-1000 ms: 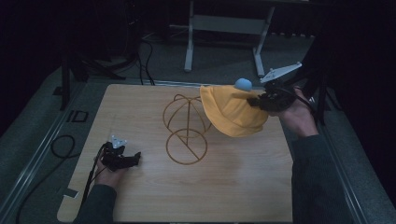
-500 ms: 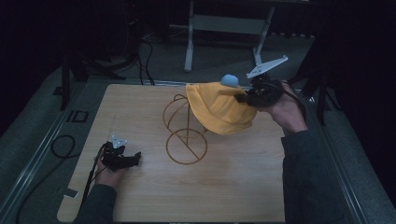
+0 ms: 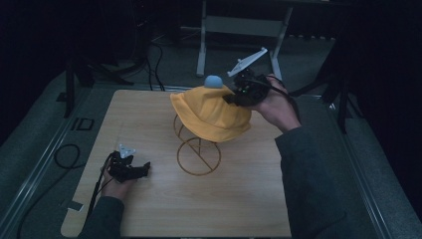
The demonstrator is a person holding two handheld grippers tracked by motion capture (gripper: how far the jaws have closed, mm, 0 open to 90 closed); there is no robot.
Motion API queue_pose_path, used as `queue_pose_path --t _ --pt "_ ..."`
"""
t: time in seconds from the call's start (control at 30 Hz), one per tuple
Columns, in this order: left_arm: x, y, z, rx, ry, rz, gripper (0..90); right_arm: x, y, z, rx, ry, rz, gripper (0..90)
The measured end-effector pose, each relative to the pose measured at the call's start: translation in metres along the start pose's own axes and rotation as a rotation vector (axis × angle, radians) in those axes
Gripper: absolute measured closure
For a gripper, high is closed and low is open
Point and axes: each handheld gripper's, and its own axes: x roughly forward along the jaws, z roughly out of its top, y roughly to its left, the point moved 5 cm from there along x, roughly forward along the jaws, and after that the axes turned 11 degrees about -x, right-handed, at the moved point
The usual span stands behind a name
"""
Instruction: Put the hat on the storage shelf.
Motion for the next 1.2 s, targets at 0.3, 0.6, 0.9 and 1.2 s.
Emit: queue_pose_path --t 0.3,0.6,0.9,1.2 --pt "0.000 0.000 0.000 -0.001 0.001 -0.001 14.4 0.023 0.015 0.034 -0.057 0.014 0.011 81.6" --pt "0.000 0.000 0.000 0.002 -0.001 -0.001 14.4 0.041 0.028 0.053 -0.112 0.034 0.012 80.2" --pt "0.000 0.000 0.000 0.003 -0.001 -0.001 14.4 0.059 0.043 0.060 -0.157 0.109 0.043 78.5" --pt "0.000 0.000 0.000 0.003 0.000 -0.002 14.3 0.034 0.037 0.064 -0.121 -0.003 0.004 44.8"
